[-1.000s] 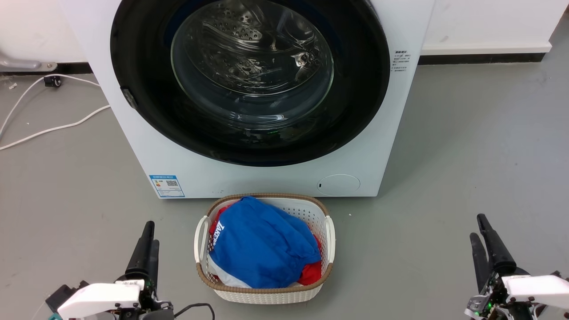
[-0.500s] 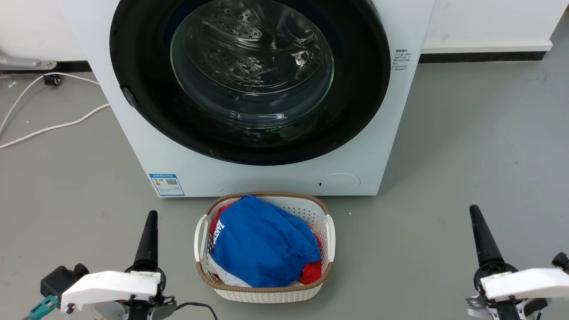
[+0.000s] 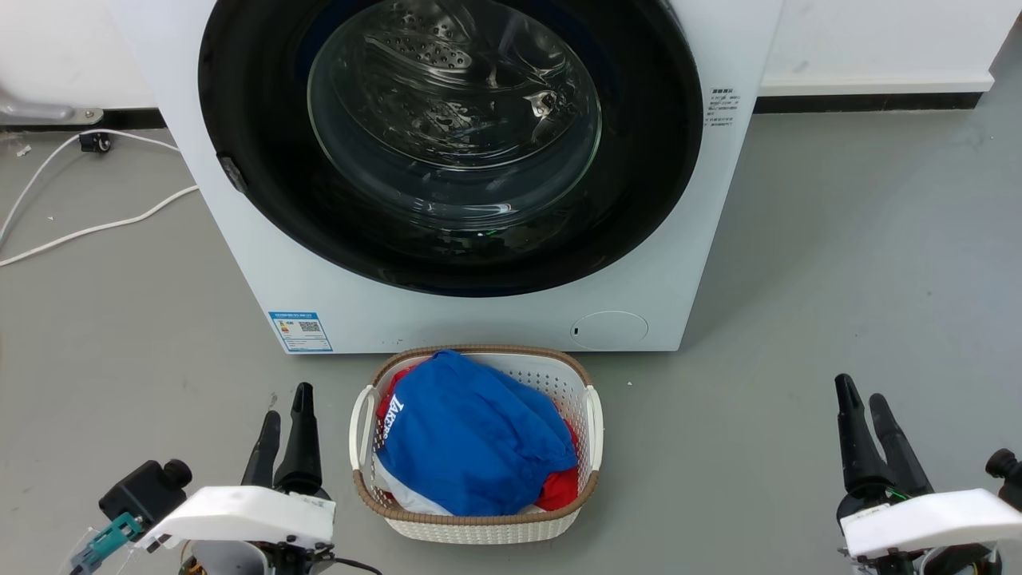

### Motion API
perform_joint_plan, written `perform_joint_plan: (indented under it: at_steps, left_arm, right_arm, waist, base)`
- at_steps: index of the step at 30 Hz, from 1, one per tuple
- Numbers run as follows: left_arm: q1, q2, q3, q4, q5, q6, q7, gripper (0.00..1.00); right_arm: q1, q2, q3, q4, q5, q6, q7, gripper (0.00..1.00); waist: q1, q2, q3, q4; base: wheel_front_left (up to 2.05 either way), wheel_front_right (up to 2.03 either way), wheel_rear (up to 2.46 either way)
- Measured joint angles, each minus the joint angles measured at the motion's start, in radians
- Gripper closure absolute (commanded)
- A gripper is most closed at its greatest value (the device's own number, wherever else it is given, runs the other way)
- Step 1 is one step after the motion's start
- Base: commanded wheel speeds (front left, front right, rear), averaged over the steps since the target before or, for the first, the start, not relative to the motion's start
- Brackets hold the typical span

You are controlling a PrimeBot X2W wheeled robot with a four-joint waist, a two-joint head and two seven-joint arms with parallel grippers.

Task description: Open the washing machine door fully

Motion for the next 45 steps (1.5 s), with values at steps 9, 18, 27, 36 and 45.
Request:
perform_joint_plan:
  at_steps: [9, 18, 27, 36, 45]
  left_arm:
    - [0.011, 0.003, -0.028, -0.021, 0.125, 0.022, -0.028, 0.00]
    - [0.020, 0.003, -0.047, -0.047, 0.244, 0.038, -0.059, 0.00]
    - [0.036, 0.004, -0.065, -0.069, 0.343, 0.042, -0.083, 0.00]
    - [0.040, 0.003, -0.080, -0.077, 0.435, 0.045, -0.107, 0.00]
    - [0.056, 0.003, -0.093, -0.078, 0.523, 0.046, -0.128, 0.00]
  right_arm:
    - [0.017, 0.000, 0.006, -0.026, -0.135, 0.000, -0.030, 0.00]
    - [0.028, 0.000, 0.009, -0.070, -0.246, 0.000, -0.059, 0.00]
    - [0.046, 0.000, 0.003, -0.103, -0.332, 0.000, -0.083, 0.00]
    - [0.060, 0.000, 0.003, -0.135, -0.391, 0.000, -0.106, 0.00]
    - [0.079, 0.000, 0.006, -0.152, -0.447, 0.000, -0.128, 0.00]
  waist:
    - [0.0000, 0.0000, 0.001, 0.001]
    - [0.0001, 0.0000, -0.002, 0.002]
    - [0.0000, 0.0000, -0.002, 0.003]
    - [0.0000, 0.0000, 0.000, 0.005]
    - [0.0000, 0.0000, -0.001, 0.005]
  base:
    - [0.00, 0.00, 0.00]
    - [0.00, 0.00, 0.00]
    - [0.00, 0.00, 0.00]
    - [0.00, 0.00, 0.00]
    - [0.00, 0.00, 0.00]
